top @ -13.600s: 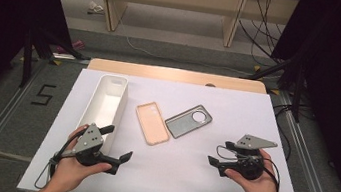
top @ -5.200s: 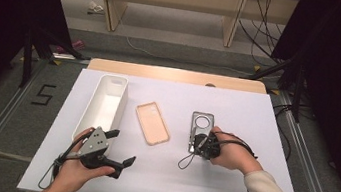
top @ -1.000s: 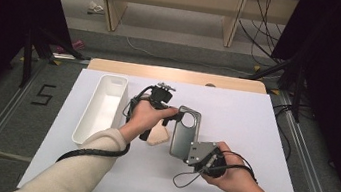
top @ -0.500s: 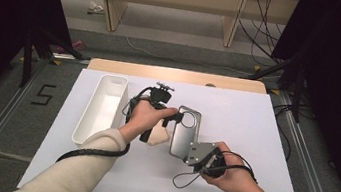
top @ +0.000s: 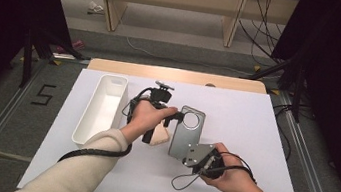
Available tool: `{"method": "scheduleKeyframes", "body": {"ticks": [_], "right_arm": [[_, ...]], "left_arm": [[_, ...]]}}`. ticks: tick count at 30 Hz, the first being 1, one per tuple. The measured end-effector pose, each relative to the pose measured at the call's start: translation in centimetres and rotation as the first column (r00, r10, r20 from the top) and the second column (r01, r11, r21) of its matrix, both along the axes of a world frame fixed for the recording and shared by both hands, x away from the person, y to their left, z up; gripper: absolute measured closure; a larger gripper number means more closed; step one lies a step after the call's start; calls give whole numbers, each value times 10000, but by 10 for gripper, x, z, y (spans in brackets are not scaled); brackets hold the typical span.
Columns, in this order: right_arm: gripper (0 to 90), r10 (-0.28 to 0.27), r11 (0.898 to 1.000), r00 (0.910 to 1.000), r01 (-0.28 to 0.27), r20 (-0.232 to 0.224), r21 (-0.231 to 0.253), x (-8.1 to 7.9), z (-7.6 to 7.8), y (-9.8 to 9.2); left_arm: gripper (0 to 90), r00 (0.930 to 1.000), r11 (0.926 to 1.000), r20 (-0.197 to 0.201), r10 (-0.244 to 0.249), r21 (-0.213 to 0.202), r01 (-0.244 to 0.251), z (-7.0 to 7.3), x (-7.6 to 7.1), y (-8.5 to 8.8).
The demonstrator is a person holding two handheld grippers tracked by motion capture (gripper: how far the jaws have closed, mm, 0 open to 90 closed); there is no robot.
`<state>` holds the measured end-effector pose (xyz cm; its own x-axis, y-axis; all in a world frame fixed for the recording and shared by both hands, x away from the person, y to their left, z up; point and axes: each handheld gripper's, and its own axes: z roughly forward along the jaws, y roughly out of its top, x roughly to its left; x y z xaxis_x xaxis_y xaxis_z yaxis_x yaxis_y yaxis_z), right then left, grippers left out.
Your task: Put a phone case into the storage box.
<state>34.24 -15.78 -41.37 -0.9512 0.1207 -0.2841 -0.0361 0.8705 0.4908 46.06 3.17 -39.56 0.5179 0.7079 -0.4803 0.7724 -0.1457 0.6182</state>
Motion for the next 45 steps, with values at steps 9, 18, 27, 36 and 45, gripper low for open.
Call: {"method": "scheduleKeyframes", "body": {"ticks": [9, 18, 27, 36, 45], "right_arm": [[893, -120, 9997, 9999, 121, 31, -231, 2, -4, 1], [888, -190, 9992, 9998, 193, 88, -336, 4, -7, 1], [648, -915, 9948, 9944, 889, 533, 490, 7, -4, -5], [394, -2594, 9554, 9649, 2502, 411, 1567, 17, -1, -19], [274, -3953, 8913, 9185, 3853, -65, 2391, 24, 0, -37]], "left_arm": [[828, 9998, 9987, 206, 15, -508, -4, 7, -5, -2], [832, 9968, 9983, 772, -212, -520, 252, 10, -10, -5], [835, 9713, 10000, 2377, -62, -48, 75, 18, -14, -1], [835, 9470, 9993, 3191, 362, -92, -351, 20, -13, 14], [836, 9338, 9991, 3557, 399, -4, -425, 21, -13, 27]]}}
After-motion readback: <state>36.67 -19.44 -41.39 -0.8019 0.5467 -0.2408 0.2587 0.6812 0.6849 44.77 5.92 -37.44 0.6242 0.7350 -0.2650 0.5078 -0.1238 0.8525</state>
